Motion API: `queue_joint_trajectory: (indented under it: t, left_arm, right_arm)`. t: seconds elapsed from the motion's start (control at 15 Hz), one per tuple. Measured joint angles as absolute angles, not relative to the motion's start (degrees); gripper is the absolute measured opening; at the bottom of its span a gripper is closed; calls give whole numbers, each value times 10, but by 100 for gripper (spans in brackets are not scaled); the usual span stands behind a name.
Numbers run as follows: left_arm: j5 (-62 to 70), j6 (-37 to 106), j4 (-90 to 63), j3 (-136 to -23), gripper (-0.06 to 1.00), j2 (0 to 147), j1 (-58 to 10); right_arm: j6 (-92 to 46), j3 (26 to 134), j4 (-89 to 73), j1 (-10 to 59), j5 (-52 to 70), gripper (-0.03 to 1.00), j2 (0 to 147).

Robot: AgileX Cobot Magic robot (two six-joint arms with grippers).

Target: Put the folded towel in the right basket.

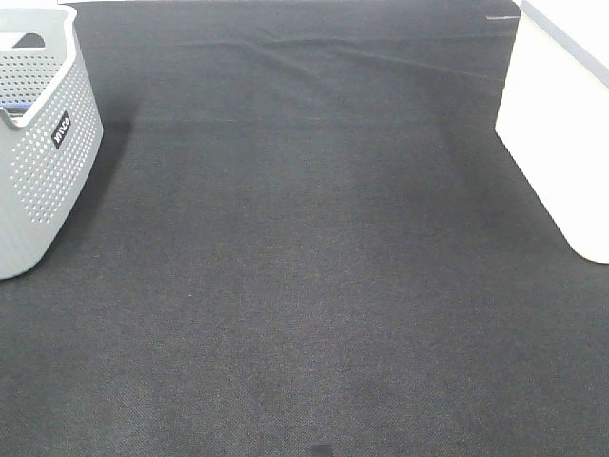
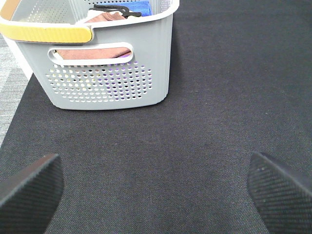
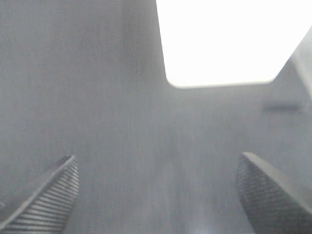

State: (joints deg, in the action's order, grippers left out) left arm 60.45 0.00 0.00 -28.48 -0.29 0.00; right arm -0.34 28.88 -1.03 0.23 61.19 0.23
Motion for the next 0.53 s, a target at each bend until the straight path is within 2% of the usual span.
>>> queue_joint_trajectory:
  t: [0.53]
  left_arm:
    - [604, 0, 0, -285, 97, -3, 0]
  right_arm:
    - [-3, 289, -10, 2, 612, 82, -3]
